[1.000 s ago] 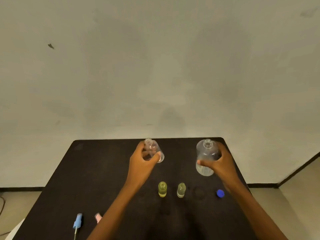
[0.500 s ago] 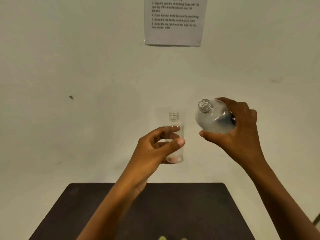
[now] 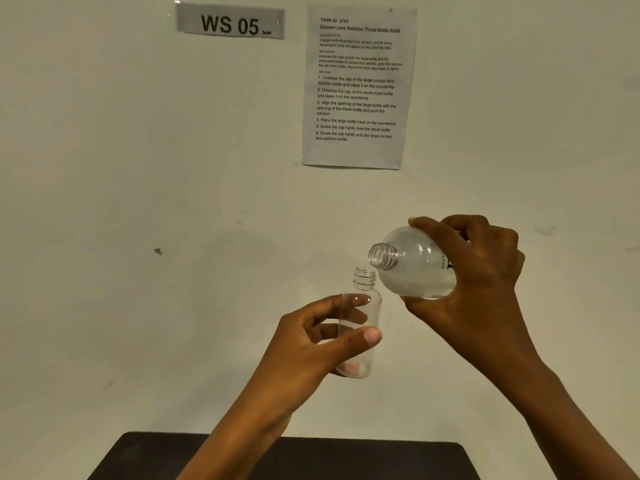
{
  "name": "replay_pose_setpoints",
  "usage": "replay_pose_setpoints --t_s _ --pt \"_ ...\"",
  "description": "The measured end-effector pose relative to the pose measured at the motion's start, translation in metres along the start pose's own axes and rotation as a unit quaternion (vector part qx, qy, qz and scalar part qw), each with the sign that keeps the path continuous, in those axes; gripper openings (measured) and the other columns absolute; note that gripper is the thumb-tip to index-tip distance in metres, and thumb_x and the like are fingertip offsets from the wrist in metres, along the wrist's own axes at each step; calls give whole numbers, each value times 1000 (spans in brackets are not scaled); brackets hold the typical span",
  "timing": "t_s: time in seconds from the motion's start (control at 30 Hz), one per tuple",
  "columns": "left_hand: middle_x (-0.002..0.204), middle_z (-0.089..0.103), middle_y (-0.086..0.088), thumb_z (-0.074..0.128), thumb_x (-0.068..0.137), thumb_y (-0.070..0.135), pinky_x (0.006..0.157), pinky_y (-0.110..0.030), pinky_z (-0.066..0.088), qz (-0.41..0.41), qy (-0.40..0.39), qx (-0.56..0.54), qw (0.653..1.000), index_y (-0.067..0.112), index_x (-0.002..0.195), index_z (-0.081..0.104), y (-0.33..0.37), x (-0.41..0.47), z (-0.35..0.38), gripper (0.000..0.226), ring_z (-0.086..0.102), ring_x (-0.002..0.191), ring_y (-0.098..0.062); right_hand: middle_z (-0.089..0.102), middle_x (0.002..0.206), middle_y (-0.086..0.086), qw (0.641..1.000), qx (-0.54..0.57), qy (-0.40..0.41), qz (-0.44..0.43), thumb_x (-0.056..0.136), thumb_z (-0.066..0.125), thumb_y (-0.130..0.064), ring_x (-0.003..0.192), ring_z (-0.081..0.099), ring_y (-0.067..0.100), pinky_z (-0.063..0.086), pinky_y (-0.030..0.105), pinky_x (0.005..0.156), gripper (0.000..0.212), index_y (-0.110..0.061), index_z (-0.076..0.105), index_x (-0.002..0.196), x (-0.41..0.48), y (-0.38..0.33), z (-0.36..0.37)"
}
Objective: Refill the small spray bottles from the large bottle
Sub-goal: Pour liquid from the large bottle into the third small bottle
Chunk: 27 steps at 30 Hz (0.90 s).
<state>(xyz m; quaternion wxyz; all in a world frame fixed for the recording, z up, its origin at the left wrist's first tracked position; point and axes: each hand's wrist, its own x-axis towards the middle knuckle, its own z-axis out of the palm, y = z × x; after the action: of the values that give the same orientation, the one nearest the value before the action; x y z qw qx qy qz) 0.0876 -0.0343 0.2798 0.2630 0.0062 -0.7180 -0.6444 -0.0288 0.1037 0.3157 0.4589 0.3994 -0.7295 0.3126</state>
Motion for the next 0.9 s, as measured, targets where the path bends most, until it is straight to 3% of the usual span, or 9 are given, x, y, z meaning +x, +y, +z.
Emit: replay_pose_setpoints --t_s 0.23,0.43,0.7,0.9 --pt "97 68 9 70 52 38 60 -20 54 2 0 6 1000 33 101 67 5 -3 -6 49 66 92 -15 52 109 7 1000 -8 1 -19 49 87 -16 104 32 22 12 17 79 75 -22 57 118 2 -7 -1" --pt "92 70 10 81 52 41 56 -20 52 -7 9 5 1000 32 94 70 3 -2 -9 45 67 88 -13 51 110 7 999 -13 8 -31 50 87 -13 106 32 24 23 34 82 76 -23 56 119 4 -6 3" --pt "91 70 12 74 46 40 57 -22 54 -19 9 20 1000 32 93 70 -2 2 -12 48 68 88 -13 53 111 7 999 -20 -5 -38 50 85 -8 105 33 25 18 31 83 78 -27 53 119 4 -2 7" --pt "89 69 13 81 48 40 56 -22 55 -27 6 18 999 33 91 70 -6 6 -14 45 68 85 -9 53 112 7 998 -33 -13 -45 49 85 -9 106 33 26 21 35 82 82 -31 47 118 7 0 11"
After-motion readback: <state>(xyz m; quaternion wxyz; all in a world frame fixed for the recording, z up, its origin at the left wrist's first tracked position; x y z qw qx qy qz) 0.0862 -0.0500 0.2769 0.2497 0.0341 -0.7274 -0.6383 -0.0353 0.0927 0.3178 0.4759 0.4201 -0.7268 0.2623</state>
